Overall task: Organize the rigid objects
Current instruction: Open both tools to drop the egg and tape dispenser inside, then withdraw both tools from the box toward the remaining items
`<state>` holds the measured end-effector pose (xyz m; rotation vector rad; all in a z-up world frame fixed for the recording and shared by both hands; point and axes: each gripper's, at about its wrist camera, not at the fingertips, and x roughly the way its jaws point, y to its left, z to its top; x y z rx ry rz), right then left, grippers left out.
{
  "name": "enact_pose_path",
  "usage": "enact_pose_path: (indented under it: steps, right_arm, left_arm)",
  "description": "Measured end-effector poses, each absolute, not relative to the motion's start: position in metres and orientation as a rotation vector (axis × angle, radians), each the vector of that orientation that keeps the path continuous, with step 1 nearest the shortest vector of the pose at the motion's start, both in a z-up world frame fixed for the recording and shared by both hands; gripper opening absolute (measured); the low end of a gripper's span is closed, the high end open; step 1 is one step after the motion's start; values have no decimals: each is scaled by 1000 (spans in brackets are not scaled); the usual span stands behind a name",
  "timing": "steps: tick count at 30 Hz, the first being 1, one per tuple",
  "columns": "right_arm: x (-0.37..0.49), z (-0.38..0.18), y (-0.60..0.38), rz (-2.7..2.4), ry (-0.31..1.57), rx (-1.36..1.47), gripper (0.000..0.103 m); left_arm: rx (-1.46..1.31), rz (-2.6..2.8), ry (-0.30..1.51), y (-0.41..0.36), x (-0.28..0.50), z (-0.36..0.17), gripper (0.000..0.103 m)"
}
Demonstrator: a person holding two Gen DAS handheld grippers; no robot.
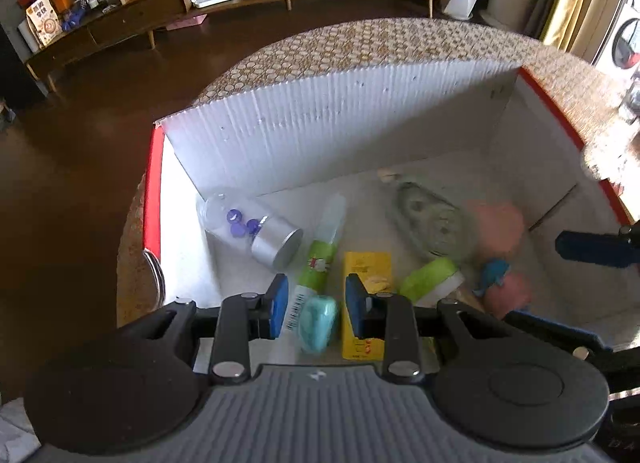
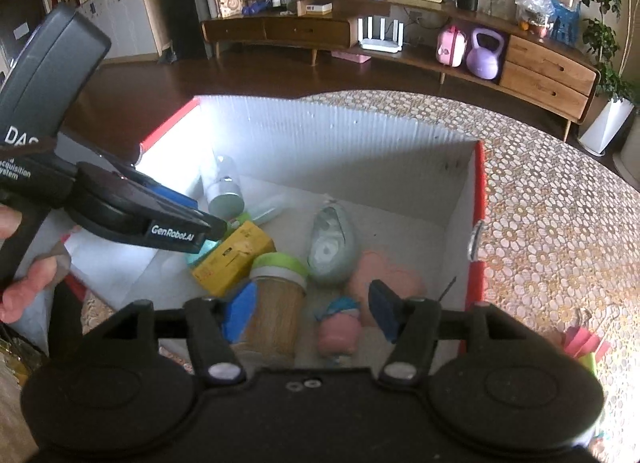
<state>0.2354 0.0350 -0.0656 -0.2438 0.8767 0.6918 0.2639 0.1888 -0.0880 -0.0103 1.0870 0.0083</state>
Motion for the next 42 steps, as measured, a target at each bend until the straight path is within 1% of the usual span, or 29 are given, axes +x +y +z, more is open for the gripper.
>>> enact_pose_path:
  steps: [13,16,23,25,32,33,34,35,36,37,42]
  right_arm:
    - [207,-32,3,685,806,-182,65]
    - [203,-25,-4,683,799,-158,69]
    - [184,-9,-28,685,749,-123,74]
    - [177,-5,-35,686,734,-115,78]
    - [153,6,-66,687,693,-73,84]
    - [151,7,-70,684,692,-66,85]
    - [148,8,-75,683,688,-58,86]
    - [145,8,-81,679,685,-52,86]
    - [143,9,-85,673,682,-47,87]
    - [141,9,-91,670,678,-38,87]
    - [131,8,-119,645,661,-34,90]
  left_arm:
    - [6,-6,984,164,228,-47,30]
    - [1,-15,963,159,219,-38,30]
    - [-14,-35,907,143,197,-20,30]
    - [-19,-43,891,138,192,-16,31]
    - [-69,-68,851,120,174,-5,32]
    - [-67,-72,846,116,172,-4,33]
    - [-63,-75,840,113,170,-3,44]
    - [-58,-79,829,108,168,-2,62]
    - [-52,-83,816,104,165,0,68]
    - [-48,-89,800,100,162,1,71]
    - [-46,-136,784,77,156,1,71]
